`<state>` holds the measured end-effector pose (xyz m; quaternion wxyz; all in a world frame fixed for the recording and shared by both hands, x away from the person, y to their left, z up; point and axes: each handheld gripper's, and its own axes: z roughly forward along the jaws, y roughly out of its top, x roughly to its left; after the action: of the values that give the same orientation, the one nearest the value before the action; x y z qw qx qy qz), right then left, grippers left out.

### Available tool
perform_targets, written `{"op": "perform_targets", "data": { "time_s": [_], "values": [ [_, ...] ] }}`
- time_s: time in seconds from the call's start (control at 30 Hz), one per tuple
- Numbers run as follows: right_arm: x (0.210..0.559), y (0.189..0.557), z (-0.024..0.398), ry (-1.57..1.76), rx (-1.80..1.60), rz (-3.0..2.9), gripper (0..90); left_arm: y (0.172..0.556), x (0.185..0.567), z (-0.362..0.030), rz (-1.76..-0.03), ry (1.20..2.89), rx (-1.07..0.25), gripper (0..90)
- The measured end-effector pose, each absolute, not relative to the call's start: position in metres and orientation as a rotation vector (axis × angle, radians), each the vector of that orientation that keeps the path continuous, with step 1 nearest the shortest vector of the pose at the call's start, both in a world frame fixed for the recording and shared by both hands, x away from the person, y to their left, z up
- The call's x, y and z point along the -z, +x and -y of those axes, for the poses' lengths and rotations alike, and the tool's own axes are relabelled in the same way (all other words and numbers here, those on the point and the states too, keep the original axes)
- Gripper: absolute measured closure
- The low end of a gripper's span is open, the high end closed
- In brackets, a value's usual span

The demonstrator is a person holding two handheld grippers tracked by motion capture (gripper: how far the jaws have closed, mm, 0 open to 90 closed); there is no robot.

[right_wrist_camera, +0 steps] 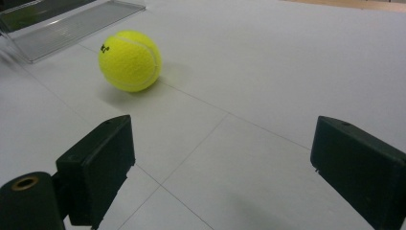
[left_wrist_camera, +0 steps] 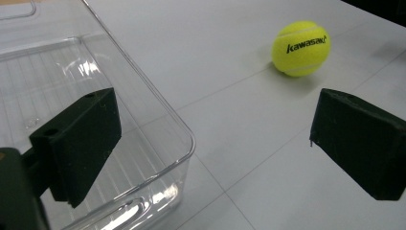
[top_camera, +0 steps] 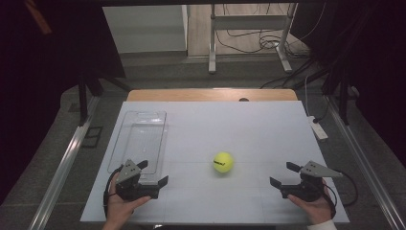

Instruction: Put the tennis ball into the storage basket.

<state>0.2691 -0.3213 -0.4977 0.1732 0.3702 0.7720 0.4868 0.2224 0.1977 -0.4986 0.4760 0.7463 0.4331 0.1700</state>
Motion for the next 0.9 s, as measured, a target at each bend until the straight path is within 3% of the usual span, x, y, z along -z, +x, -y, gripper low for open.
{"op": "perform_targets", "data": {
  "time_s": [0.9],
  "values": [
    [0.5003, 0.2656, 0.3247, 1.076, -1.392, -2.184, 9.4, 0.2202, 0.4970, -0.1956, -1.036, 1.842, -0.451, 3.9]
  ]
}}
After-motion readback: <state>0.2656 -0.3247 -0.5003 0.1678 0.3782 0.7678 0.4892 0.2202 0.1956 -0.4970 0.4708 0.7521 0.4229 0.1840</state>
